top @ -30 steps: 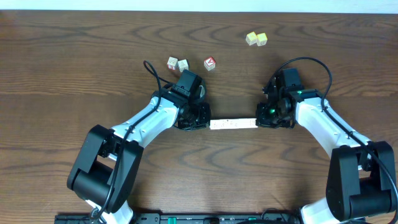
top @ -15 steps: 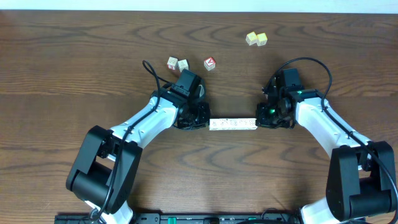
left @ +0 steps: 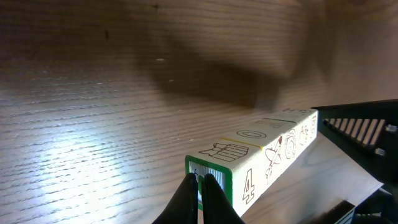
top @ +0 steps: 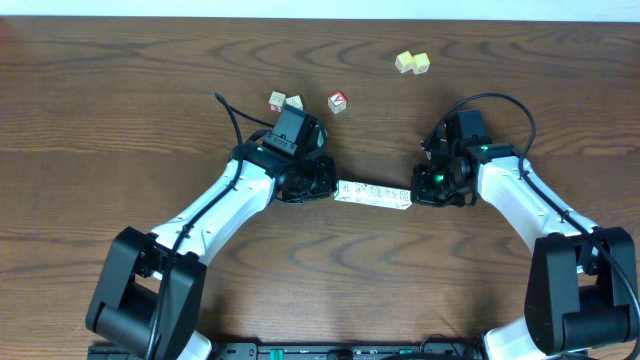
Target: Lift 5 blocks
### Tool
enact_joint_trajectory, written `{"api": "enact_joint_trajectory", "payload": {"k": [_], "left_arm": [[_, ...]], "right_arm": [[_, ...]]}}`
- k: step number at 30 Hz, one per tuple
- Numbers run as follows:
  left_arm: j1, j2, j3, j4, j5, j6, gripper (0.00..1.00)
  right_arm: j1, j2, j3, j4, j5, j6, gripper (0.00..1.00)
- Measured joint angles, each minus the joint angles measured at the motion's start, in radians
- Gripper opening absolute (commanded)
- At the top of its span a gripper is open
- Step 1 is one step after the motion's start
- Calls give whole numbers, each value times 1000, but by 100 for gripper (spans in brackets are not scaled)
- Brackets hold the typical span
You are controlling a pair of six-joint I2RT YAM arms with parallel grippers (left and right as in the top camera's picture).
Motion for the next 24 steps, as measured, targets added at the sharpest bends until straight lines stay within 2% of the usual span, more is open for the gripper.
{"api": "enact_joint_trajectory", "payload": {"k": [13, 24], "left_arm": [[6, 0, 0, -15, -16, 0, 7], [7, 0, -3, -25, -25, 0, 7]], "right_arm": [[-13, -4, 23, -3, -44, 3, 1], [-16, -109, 45, -18, -53, 4, 1]]}}
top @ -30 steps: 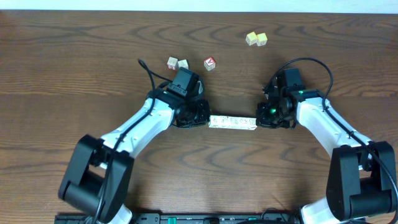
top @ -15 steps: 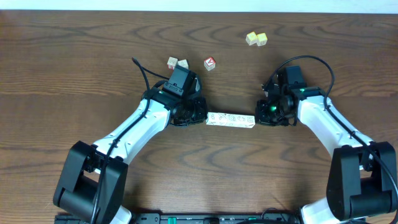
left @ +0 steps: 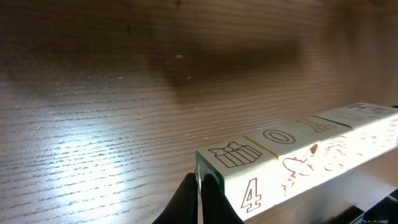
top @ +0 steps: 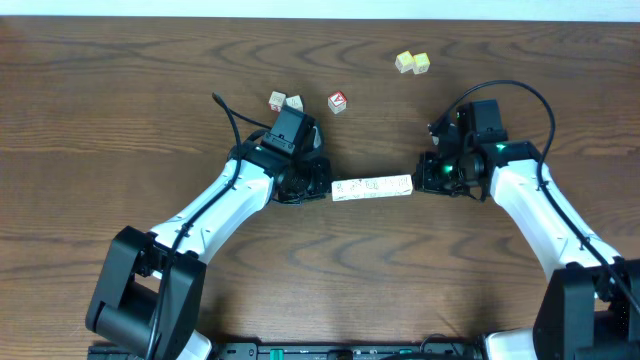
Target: Lift 5 blocks
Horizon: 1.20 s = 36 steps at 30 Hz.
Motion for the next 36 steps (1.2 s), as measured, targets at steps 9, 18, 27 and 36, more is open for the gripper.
{"api": "enact_joint_trajectory", "payload": {"k": [9, 18, 27, 36], "left_arm": [[0, 0, -15, -8, -3, 0, 7], [0, -21, -16, -13, -3, 0, 7], [0, -64, -16, -14, -4, 0, 7], [0, -65, -16, -13, -3, 0, 7]], "right_arm": [[0, -2, 6, -10, -29, 6, 1], [-1, -2, 6, -24, -32, 6, 1], [-1, -2, 6, -28, -20, 6, 1], [-1, -4, 6, -30, -19, 6, 1]]}}
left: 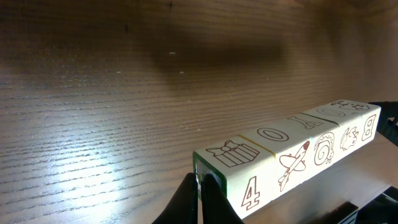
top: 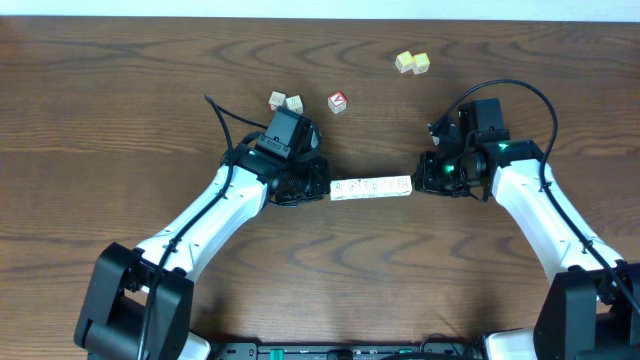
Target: Lift 5 blocks
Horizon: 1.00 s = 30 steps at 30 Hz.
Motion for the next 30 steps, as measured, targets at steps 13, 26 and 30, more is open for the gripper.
{"api": "enact_joint_trajectory", "payload": {"k": [13, 26, 30], "left_arm": [[0, 0, 0, 11, 0, 0, 7], [0, 0, 0, 23, 0, -1, 7], [0, -2, 0, 23, 0, -1, 8]], "right_arm": [[0, -10, 0, -11, 7, 0, 1], [0, -10, 0, -14, 14, 11, 1], [0, -10, 0, -15, 14, 11, 1]]}}
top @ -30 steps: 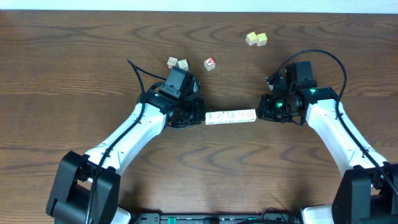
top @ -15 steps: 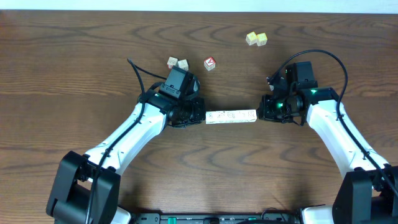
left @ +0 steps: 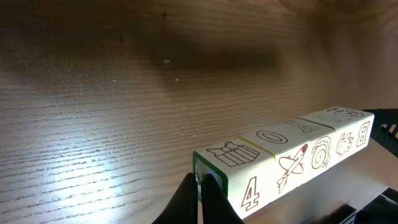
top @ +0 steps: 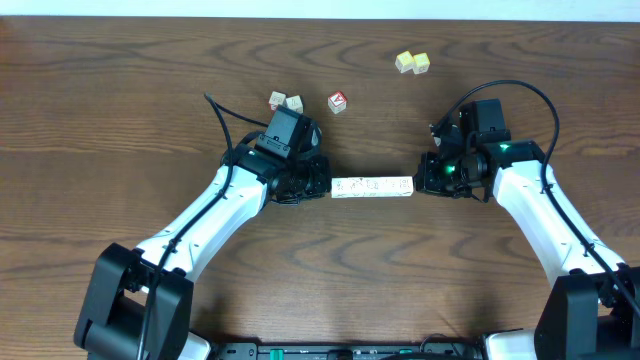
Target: Lift 5 blocks
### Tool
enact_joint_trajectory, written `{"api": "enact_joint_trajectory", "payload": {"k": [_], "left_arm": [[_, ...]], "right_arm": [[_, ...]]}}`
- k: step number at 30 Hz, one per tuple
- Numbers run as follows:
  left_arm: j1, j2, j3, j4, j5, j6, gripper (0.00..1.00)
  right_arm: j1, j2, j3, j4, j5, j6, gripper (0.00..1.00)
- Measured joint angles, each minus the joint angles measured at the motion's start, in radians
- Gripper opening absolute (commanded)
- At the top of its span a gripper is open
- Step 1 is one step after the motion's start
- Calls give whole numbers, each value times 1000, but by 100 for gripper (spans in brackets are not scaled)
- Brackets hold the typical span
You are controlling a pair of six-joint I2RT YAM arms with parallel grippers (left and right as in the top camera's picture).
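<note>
A row of several cream picture blocks hangs end to end between my two grippers, level and left to right. In the left wrist view the row floats above the wood, and its shadow lies apart from it on the table. My left gripper is shut, with its closed fingertips pressed against the green-edged near end of the row. My right gripper presses the other end. Its fingers are too small in the overhead view to tell how they stand.
Loose blocks lie at the back of the brown wooden table: two cream ones, a red one and a yellowish pair. The left arm's cable loops near the cream pair.
Almost nothing: the row is still pinched between the two grippers. It sits slightly more level, and its far end is a touch lower in the left wrist view.
At first the row lay slanted on the table with a gripper at each end. At the second moment both grippers stood farther back with the row clamped between them, its shadow separate from it. It has stayed clamped there since.
</note>
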Motion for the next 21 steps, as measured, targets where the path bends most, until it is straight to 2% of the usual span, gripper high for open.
{"api": "enact_joint_trajectory", "payload": {"k": [21], "left_arm": [[0, -20, 0, 0, 0, -23, 7]], "right_arm": [[0, 0, 0, 10, 4, 28, 1]]}}
